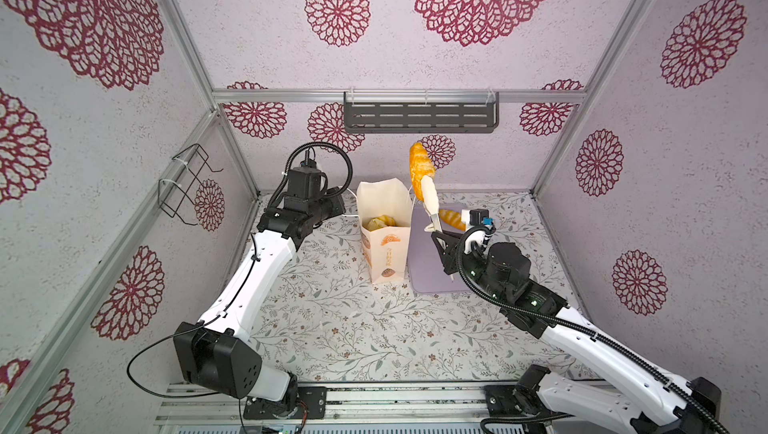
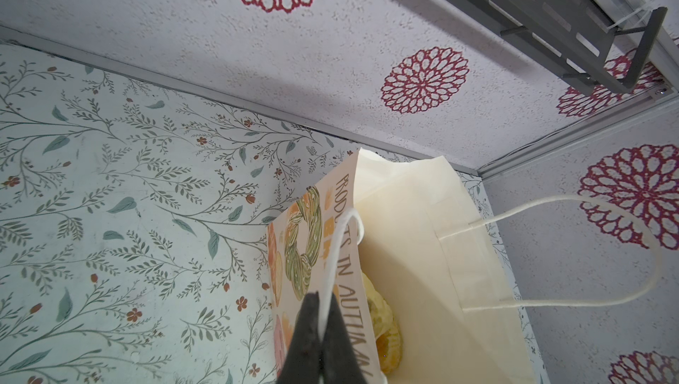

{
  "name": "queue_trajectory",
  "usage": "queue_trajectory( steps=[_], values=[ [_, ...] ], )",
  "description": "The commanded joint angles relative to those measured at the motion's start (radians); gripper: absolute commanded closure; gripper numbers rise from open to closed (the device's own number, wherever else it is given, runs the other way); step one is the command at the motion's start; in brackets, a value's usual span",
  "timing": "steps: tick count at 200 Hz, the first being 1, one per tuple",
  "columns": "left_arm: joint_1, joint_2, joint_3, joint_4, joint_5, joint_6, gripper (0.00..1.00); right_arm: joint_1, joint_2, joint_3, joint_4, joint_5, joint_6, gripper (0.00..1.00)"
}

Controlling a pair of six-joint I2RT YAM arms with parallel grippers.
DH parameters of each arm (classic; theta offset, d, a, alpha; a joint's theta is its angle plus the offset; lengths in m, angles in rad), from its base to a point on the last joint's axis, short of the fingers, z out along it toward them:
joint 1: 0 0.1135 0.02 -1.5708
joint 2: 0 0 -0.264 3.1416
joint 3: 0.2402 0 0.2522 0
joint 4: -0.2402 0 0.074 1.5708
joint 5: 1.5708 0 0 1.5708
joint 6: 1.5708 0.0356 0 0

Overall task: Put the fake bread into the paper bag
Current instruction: 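Lower the striped bun into the bag opening held by the left gripper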

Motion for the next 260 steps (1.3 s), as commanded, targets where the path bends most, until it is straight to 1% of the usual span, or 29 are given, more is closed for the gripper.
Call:
queue_trajectory(
  steps=[1, 58, 116, 132, 160, 173, 193, 260],
  values=[
    [0.002, -0.009, -0.002, 0.022, 0.001, 0.003, 1.00, 0.017, 0.009, 0.052, 0.094, 0.015, -0.024, 1.00],
    [0.001, -0.006, -0.001, 0.022, 0.001, 0.003, 1.00, 0.053, 0.087, 0.091, 0.073, 0.011, -0.041, 1.00],
    [0.001, -0.002, -0.002, 0.021, -0.002, 0.003, 1.00, 0.074, 0.167, 0.162, -0.023, 0.038, -0.066, 0.99],
    [0.001, -0.002, -0.001, 0.021, 0.000, 0.003, 1.00, 0.075, 0.182, 0.177, -0.048, 0.052, -0.069, 0.96],
    [0.001, -0.001, -0.001, 0.022, -0.001, 0.005, 1.00, 0.076, 0.194, 0.185, -0.064, 0.059, -0.069, 0.88],
    [0.002, -0.001, -0.001, 0.020, -0.001, 0.005, 1.00, 0.075, 0.198, 0.187, -0.066, 0.058, -0.069, 0.86],
    [0.001, -0.001, -0.001, 0.020, -0.001, 0.005, 1.00, 0.076, 0.195, 0.188, -0.066, 0.061, -0.069, 0.78],
    [0.002, -0.003, -0.001, 0.019, -0.001, 0.005, 1.00, 0.075, 0.177, 0.182, -0.058, 0.063, -0.062, 0.66]
  ],
)
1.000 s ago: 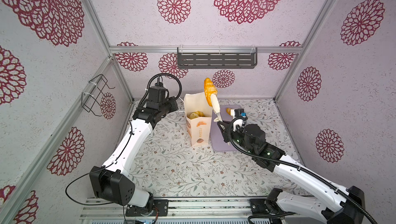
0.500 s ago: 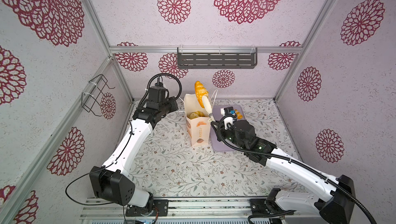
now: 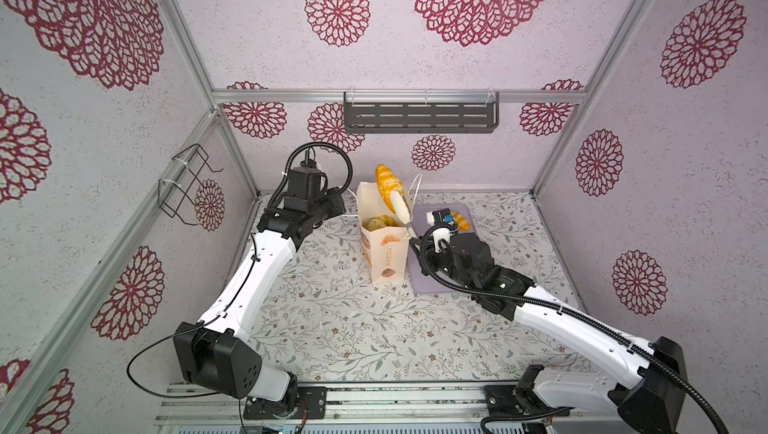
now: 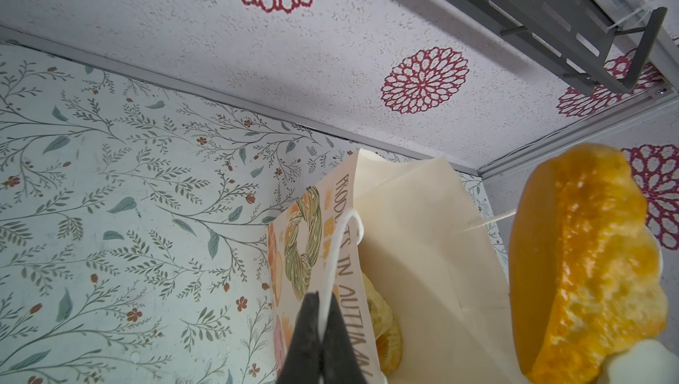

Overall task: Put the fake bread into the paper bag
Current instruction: 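Lower the striped bun into the bag opening held by the left gripper, then open the tongs to release the striped bun inside the bag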

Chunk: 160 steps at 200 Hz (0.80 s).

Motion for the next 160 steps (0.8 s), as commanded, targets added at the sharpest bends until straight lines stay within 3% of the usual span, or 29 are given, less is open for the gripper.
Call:
queue_trajectory(
  steps=[1, 115, 160],
  values=[
    [0.002, -0.003, -0.001, 0.019, -0.001, 0.005, 1.00, 0.006, -0.035, 0.047, 0.067, 0.025, -0.011, 0.66],
    [0.001, -0.004, -0.001, 0.020, -0.002, 0.004, 1.00, 0.007, -0.066, 0.045, 0.072, 0.030, -0.010, 0.62],
    [0.001, -0.003, -0.001, 0.020, -0.001, 0.005, 1.00, 0.007, -0.117, 0.050, 0.039, 0.090, -0.043, 0.58]
  ],
)
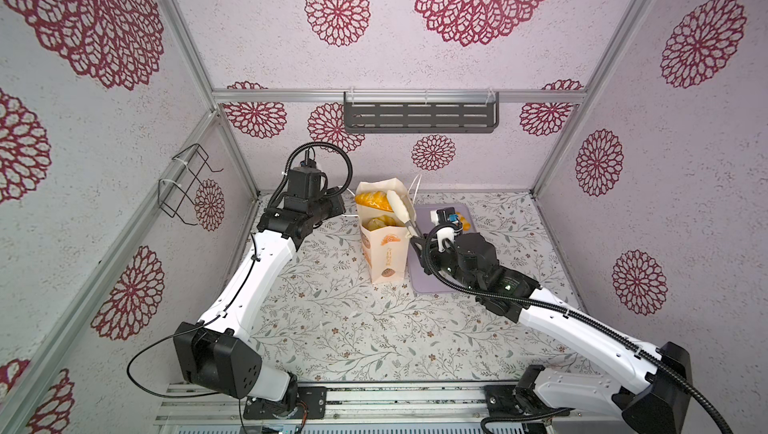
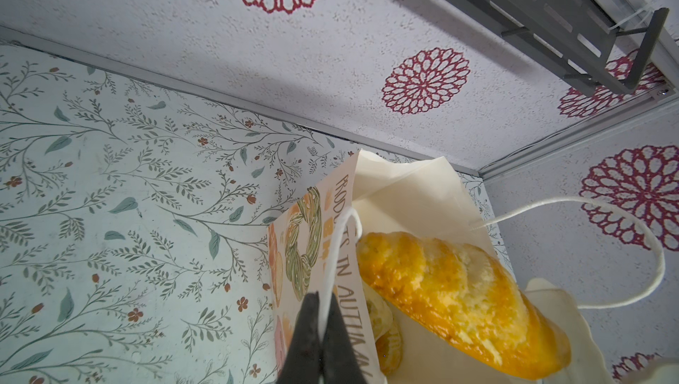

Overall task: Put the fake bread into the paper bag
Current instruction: 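Open the tongs to release the striped bun inside the bag, then raise the open tongs from the bag and move them over the last bun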

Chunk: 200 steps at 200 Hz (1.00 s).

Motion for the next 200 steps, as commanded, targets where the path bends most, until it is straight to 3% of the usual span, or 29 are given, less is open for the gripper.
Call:
queue_trajectory(
  steps=[1, 200],
  values=[
    [0.001, -0.002, -0.001, 0.020, -0.002, 0.005, 1.00, 0.004, -0.074, 0.049, 0.043, 0.067, -0.034, 0.58],
    [0.002, -0.002, -0.001, 0.020, -0.003, 0.005, 1.00, 0.002, -0.141, 0.065, -0.061, 0.231, -0.093, 0.52]
  ],
)
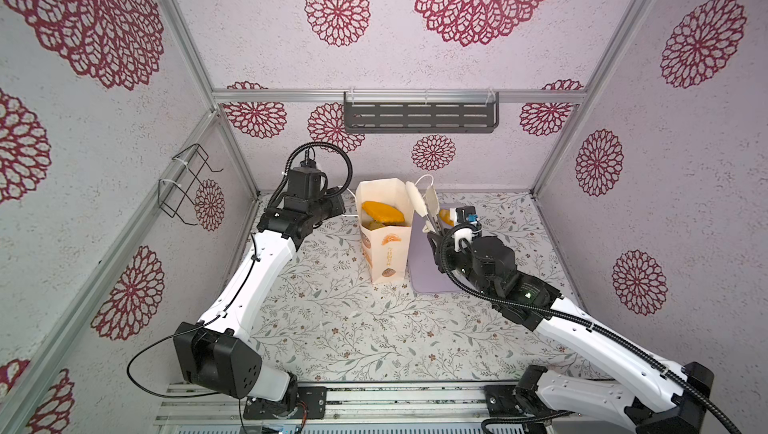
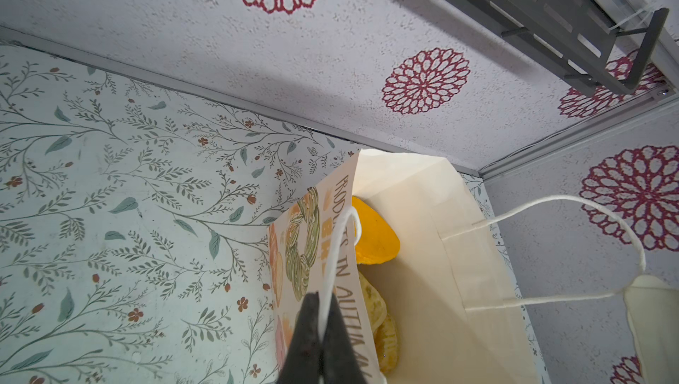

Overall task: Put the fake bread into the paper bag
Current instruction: 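Raise the open tongs from the bag and move them over the last bun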

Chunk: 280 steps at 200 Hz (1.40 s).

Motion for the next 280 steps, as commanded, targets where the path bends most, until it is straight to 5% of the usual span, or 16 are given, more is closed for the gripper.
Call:
queue_trajectory(
  steps=[1, 92, 180, 235, 280],
  values=[
    [0.001, -0.001, -0.001, 0.020, -0.002, 0.004, 1.00, 0.002, -0.046, 0.066, 0.020, 0.076, -0.043, 0.52],
    [0.001, 0.005, -0.002, 0.021, 0.001, 0.002, 1.00, -0.053, -0.097, 0.119, -0.105, 0.175, -0.137, 0.51],
    [0.002, -0.005, -0.002, 0.022, -0.001, 0.004, 1.00, -0.272, -0.054, 0.134, -0.209, 0.060, -0.211, 0.49],
    [0.001, -0.005, -0.001, 0.020, -0.002, 0.003, 1.00, -0.319, 0.062, 0.182, -0.280, 0.074, -0.299, 0.48],
    [0.002, -0.008, -0.001, 0.018, -0.005, 0.006, 1.00, -0.412, 0.098, 0.188, -0.278, -0.060, -0.340, 0.48]
  ],
)
